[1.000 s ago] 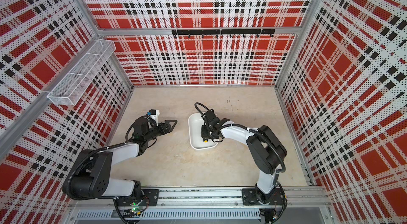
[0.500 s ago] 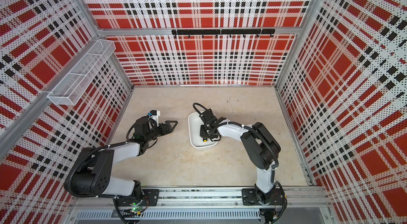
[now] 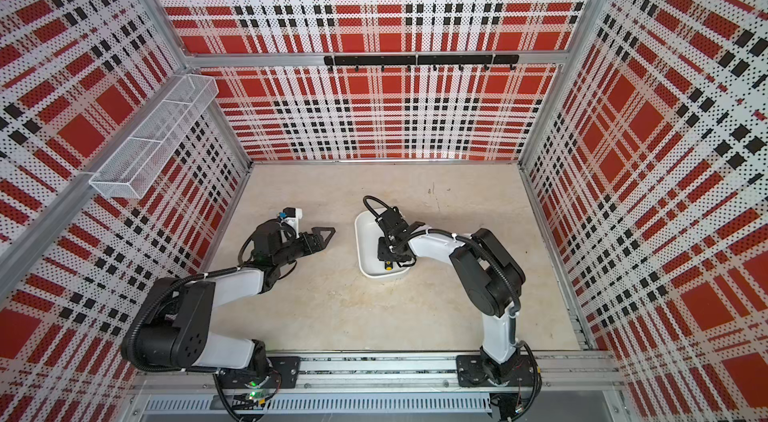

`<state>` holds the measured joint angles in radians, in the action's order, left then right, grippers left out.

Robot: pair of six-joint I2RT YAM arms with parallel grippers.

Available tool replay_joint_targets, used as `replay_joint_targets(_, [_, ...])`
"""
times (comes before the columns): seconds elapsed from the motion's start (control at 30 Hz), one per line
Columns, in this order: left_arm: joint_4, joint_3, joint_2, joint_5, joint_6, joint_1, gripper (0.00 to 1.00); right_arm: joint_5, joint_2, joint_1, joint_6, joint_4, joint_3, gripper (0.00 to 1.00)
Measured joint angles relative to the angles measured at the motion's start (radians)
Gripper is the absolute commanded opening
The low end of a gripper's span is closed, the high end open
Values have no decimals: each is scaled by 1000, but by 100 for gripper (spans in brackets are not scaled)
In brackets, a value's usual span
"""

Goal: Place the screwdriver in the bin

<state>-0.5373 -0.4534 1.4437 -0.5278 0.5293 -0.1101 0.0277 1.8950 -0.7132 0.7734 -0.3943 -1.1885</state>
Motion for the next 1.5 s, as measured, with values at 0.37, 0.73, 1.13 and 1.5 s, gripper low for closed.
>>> replay_joint_targets(0.37, [45,-16,-26,14,-11,8,98,-31,-49,-4,-44,-62,-15,65])
replay_joint_targets(0.73, [157,-153,-141,107,-91,69,98,-47,-372,-6,-211,-125,-97,73])
replay_joint_targets(1.13, [184,-130,-259,266,-174,84,98,-194,-574,206,-416,-94,54,74])
replay_joint_targets(1.5, [32,51,-407,494,-291,91,98,-157,-591,533,-531,138,265,74])
